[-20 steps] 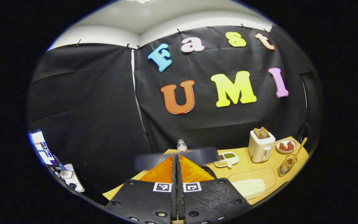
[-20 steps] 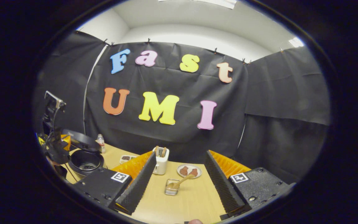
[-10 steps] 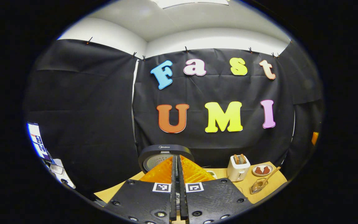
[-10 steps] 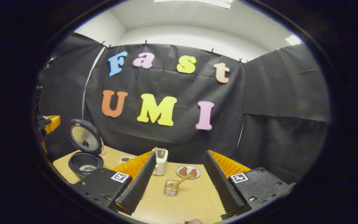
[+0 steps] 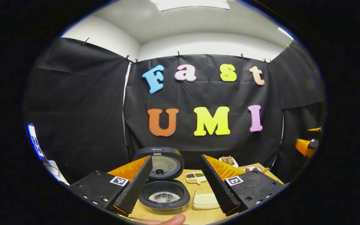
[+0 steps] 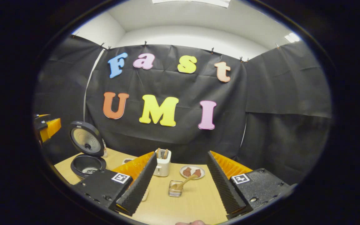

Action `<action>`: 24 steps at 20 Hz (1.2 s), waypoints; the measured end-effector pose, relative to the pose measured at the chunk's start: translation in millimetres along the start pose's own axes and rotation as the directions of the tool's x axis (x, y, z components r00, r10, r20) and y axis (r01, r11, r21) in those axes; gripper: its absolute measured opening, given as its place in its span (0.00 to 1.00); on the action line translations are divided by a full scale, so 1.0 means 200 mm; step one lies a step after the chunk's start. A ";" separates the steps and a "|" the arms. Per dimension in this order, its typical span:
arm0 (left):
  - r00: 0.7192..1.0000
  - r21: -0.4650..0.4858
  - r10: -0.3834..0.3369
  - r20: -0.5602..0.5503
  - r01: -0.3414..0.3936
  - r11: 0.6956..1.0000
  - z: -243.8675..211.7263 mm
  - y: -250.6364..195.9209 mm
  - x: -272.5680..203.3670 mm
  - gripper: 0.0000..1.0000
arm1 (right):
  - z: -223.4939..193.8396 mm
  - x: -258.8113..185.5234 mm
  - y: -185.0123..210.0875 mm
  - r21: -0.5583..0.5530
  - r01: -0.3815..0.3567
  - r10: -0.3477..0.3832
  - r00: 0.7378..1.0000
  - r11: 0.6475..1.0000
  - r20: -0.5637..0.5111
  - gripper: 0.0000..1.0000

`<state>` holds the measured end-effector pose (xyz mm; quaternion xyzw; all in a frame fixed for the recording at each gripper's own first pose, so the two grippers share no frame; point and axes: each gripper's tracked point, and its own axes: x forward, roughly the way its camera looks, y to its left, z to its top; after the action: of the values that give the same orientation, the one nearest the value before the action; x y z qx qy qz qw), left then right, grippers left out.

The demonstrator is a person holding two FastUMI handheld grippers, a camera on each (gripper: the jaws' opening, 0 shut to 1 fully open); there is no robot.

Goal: Close the left gripper, press the button to open the rice cooker; take a wooden spoon from the chopstick holder with the right hand, scoop a spoonful of rice and pour it into the rice cooker, then put the wooden spoon back into the chopstick holder.

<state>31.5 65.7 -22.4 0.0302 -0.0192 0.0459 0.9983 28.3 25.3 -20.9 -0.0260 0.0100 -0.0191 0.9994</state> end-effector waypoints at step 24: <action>0.996 0.089 0.074 -0.039 -0.071 0.994 -0.17 0.05 0.07 0.96 | -1.52 1.28 -0.16 0.277 0.113 -0.013 0.940 0.954 -0.340 0.99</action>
<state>45.0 79.2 -55.4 0.0720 0.0030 0.0836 0.9939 276.5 -32.5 -327.2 0.1255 0.1756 -0.0570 0.9748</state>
